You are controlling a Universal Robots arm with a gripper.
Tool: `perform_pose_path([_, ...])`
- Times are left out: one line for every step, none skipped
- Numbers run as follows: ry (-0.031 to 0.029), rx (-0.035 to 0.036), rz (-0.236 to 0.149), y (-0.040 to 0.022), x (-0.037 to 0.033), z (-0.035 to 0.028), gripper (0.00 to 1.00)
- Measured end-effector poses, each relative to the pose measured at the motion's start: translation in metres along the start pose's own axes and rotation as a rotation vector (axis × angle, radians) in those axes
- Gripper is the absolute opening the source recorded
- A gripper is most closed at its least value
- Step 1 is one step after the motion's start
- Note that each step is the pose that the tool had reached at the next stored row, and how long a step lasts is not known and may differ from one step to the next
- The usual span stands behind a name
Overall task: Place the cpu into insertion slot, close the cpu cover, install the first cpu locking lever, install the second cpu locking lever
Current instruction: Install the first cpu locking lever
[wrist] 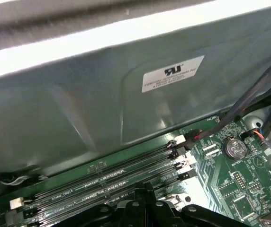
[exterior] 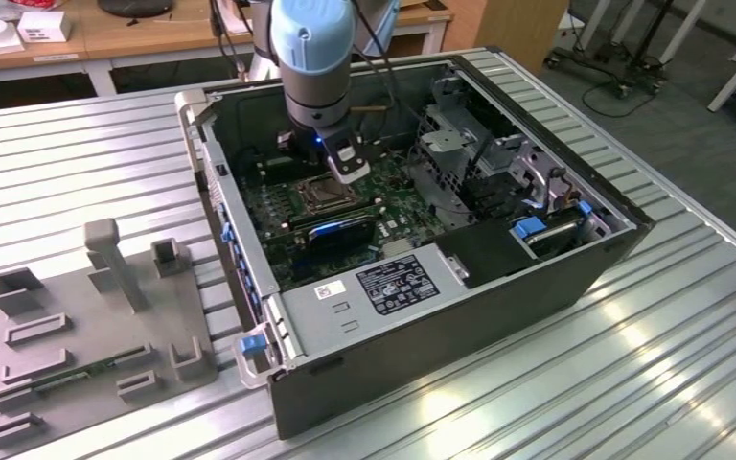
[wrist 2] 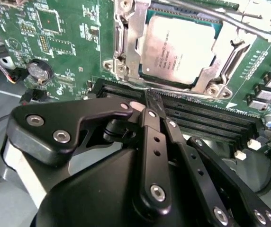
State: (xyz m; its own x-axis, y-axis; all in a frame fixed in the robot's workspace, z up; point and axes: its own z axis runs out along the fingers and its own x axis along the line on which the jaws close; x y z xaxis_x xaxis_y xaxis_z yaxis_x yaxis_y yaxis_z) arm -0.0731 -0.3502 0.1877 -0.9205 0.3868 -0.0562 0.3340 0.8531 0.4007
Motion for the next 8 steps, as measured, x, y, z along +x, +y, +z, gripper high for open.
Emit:
perform_pose_path([0.0001,-0.0005,0.0,0.0004,-0.0001,-0.001,0.11])
perform_pose_path([0.0002,-0.0005,0.0,0.0009,-0.0001,-0.0021,0.11])
perform_pose_path([0.0003,-0.0009,0.0,0.0011,-0.0002,-0.0025,0.11])
perform_pose_path([0.0009,-0.0024,0.0,0.001,-0.0002,-0.0025,0.11])
perform_pose_path([0.0013,-0.0037,0.001,0.0008,-0.0003,-0.0026,0.11])
perform_pose_path([0.0017,-0.0045,0.001,0.0006,-0.0004,-0.0027,0.11])
perform_pose_path([0.0017,-0.0048,0.001,0.0003,-0.0005,-0.0028,0.11])
perform_pose_path([0.0017,-0.005,0.001,-0.0001,-0.0006,-0.0028,0.11])
